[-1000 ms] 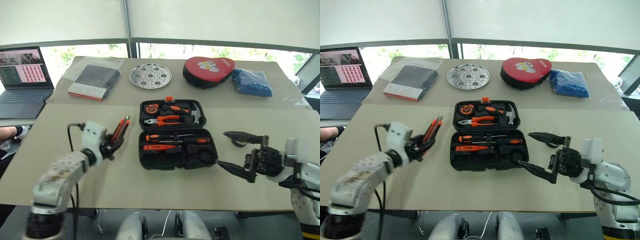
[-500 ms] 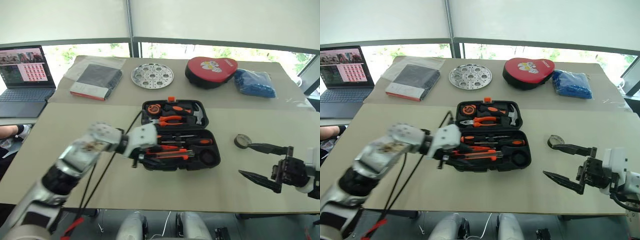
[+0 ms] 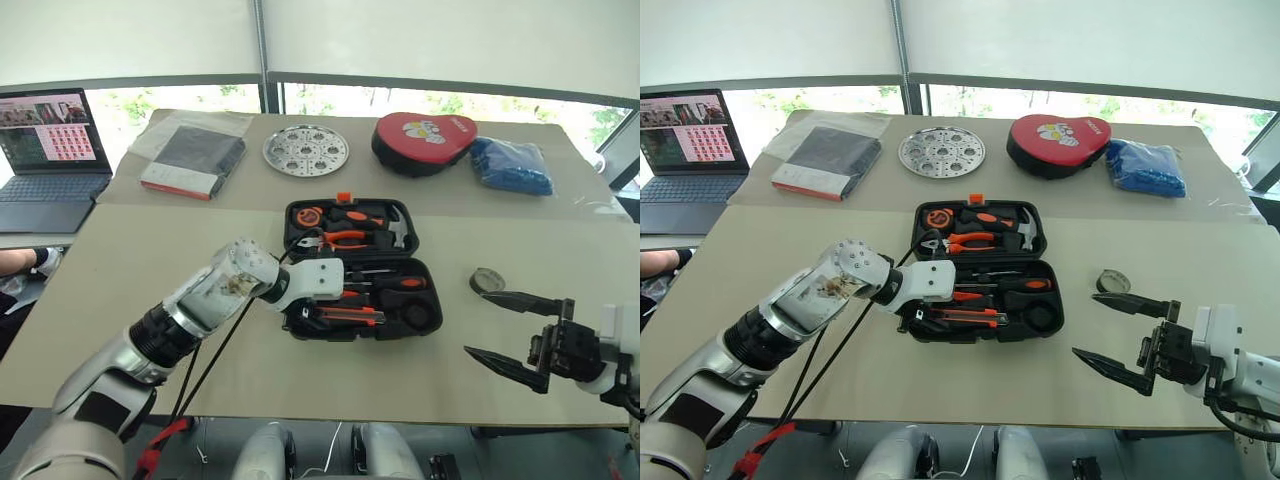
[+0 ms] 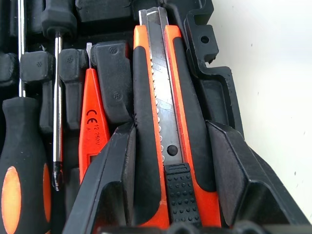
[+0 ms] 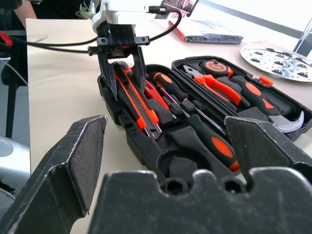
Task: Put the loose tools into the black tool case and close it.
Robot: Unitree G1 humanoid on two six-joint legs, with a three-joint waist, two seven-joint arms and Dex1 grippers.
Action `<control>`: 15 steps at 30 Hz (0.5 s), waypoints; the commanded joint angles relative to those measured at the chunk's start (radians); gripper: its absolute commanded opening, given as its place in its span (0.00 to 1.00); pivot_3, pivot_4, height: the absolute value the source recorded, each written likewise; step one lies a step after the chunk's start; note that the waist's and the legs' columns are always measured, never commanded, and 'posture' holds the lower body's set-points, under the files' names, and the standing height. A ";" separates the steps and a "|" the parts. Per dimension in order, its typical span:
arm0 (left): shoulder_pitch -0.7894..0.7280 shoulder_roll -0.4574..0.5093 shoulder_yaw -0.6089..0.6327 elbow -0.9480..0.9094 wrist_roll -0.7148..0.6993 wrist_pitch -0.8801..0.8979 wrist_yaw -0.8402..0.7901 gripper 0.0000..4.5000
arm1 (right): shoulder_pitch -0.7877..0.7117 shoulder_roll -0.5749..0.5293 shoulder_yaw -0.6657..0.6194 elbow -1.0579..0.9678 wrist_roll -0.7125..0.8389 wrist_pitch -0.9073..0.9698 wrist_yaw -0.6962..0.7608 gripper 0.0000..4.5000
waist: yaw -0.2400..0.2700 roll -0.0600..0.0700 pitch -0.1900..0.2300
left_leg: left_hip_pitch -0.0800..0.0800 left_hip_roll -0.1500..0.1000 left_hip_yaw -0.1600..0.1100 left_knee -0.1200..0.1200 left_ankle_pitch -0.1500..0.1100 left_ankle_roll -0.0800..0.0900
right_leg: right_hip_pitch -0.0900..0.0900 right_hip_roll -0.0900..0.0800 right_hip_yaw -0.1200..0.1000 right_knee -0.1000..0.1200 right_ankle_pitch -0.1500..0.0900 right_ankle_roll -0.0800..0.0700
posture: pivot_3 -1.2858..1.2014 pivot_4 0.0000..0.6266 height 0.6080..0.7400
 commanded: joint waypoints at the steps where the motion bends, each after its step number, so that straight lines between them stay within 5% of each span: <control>1: -0.017 -0.025 0.011 -0.007 0.008 -0.004 0.006 0.38 | 0.007 -0.001 -0.012 -0.049 0.017 0.011 -0.023 1.00 | 0.001 0.000 0.000 | 0.000 0.000 0.000 0.000 0.000 0.000 | 0.000 0.000 0.000 0.000 0.000 0.000 | 0.52 0.24 1.00; 15: -0.059 -0.098 0.087 0.025 -0.012 -0.040 0.014 0.38 | 0.008 -0.004 0.010 -0.120 0.039 0.091 -0.085 1.00 | 0.012 0.000 0.000 | -0.002 0.000 -0.001 0.008 -0.002 0.004 | 0.000 0.000 0.001 0.002 0.001 0.002 | 0.52 0.24 1.00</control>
